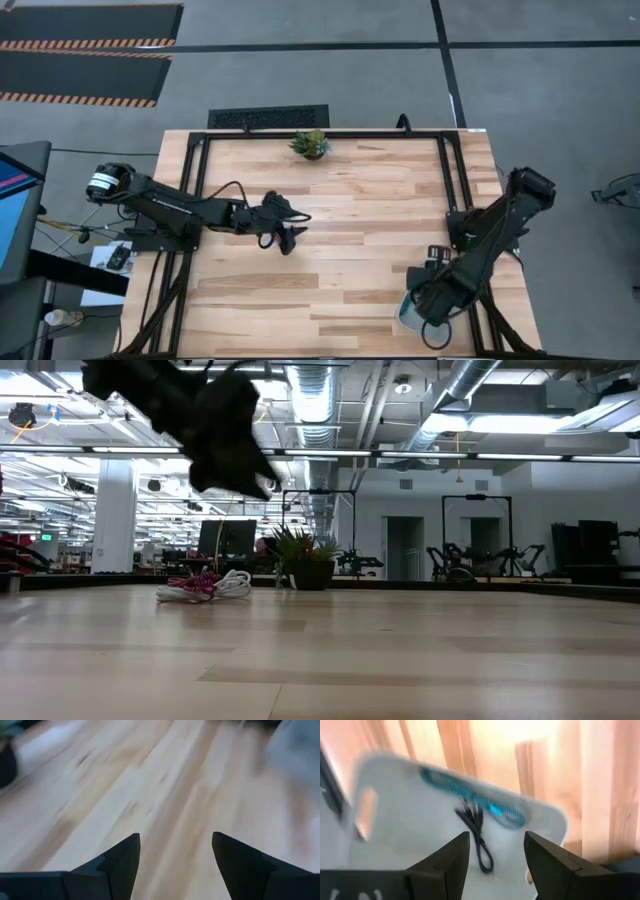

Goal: Pick and place USB-C Cables
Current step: Put the pink charger cable into the white bin

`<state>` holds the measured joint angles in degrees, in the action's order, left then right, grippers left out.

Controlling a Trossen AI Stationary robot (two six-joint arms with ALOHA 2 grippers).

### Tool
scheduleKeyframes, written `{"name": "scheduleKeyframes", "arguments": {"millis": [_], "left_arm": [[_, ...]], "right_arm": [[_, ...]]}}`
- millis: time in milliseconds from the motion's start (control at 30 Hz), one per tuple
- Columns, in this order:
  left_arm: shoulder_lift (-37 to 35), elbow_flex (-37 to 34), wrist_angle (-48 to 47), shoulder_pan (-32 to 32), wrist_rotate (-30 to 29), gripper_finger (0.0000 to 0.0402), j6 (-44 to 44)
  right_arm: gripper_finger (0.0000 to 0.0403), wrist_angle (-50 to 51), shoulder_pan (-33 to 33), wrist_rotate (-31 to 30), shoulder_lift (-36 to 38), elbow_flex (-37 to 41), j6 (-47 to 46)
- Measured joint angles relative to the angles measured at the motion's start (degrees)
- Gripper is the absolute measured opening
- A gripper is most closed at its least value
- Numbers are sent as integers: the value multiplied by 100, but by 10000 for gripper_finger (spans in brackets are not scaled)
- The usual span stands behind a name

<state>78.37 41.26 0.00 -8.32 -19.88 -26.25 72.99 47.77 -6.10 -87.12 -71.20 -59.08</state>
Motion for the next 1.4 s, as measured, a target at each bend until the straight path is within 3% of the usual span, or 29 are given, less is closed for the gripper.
{"name": "scheduleKeyframes", "arguments": {"millis": [200,333,567,900,1167,1300,1400], "left_arm": [[72,-1,-1817,626,109,235,79],[101,-69,-2134,962,241,235,252],[100,-90,-2324,1022,1200,235,1998],[101,-90,-3283,1021,1176,235,3963],[184,-92,-3173,1021,1236,235,5143],[505,-90,-2979,1021,1535,235,5578],[768,-86,-2820,1021,1267,235,5631]], "right_arm": [[211,-59,101,-1049,466,-115,-574],[211,-187,97,-1486,505,-115,-588],[211,-205,94,-1509,207,-115,-354],[211,-532,87,-1534,49,-115,97],[211,-537,83,-1649,49,-115,115],[211,-546,83,-1656,50,-115,108],[211,-596,83,-1656,52,-113,67]]}}
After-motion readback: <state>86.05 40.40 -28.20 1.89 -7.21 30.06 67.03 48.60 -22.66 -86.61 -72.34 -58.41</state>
